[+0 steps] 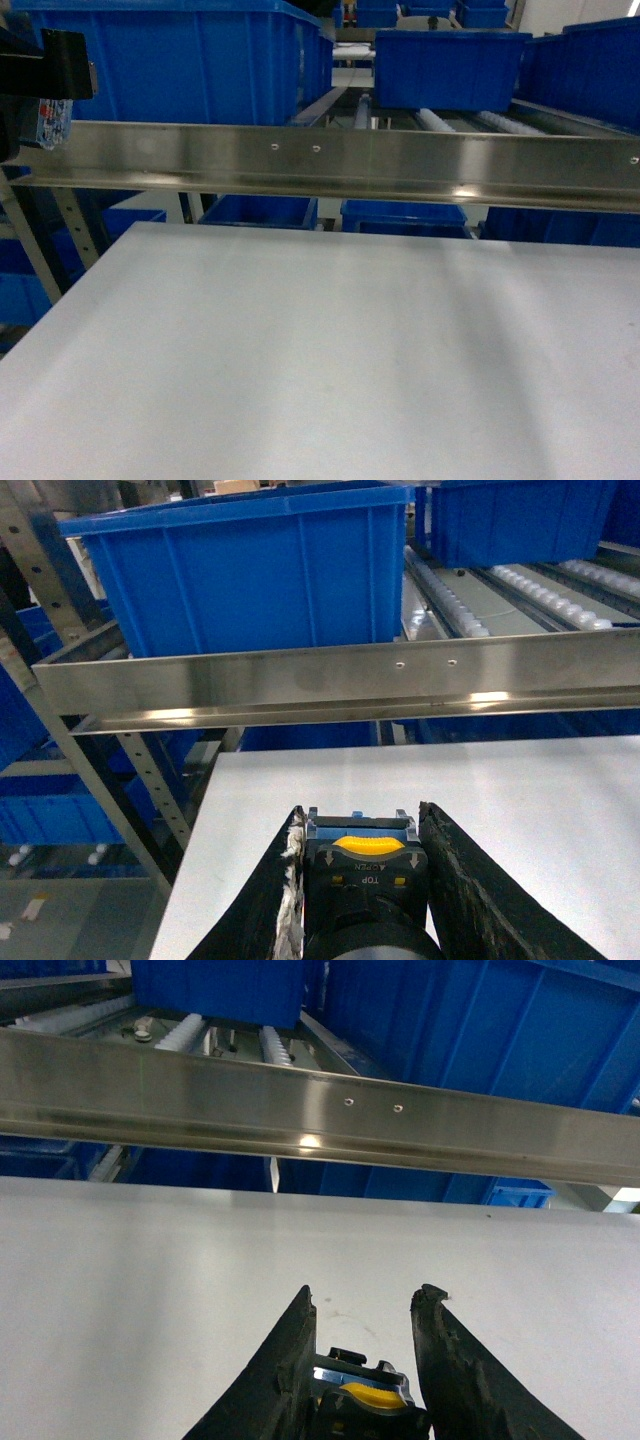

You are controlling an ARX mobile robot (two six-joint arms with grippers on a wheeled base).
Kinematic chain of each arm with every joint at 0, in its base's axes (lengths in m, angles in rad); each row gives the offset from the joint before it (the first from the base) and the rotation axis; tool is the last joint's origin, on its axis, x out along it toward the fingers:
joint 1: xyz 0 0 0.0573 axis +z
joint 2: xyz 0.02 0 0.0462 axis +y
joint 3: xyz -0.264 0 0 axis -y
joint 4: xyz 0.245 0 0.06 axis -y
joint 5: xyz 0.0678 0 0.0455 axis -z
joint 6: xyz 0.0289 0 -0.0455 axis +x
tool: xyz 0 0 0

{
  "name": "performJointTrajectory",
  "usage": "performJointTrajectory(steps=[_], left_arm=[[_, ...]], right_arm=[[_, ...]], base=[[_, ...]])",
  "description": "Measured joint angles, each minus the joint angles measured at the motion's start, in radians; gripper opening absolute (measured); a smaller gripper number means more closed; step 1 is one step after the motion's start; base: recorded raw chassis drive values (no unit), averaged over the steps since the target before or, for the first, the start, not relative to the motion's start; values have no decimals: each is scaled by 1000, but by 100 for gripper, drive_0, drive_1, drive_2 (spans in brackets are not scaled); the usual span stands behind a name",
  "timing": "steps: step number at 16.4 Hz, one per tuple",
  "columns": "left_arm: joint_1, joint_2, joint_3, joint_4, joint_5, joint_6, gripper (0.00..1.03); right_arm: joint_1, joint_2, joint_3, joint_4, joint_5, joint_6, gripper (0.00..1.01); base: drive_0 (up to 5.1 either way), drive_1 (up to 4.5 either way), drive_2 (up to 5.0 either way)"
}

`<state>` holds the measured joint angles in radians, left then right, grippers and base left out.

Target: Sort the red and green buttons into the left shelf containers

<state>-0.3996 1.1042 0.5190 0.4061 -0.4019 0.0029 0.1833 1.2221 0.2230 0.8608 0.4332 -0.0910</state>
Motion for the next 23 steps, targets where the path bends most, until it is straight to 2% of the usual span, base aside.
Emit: performJointTrajectory(steps=[23], left_arm=[[-1, 0, 0, 2, -1, -2, 28]], right_arm=[[0, 0, 0, 1, -2, 0, 27]], base=[[-495, 256, 232]])
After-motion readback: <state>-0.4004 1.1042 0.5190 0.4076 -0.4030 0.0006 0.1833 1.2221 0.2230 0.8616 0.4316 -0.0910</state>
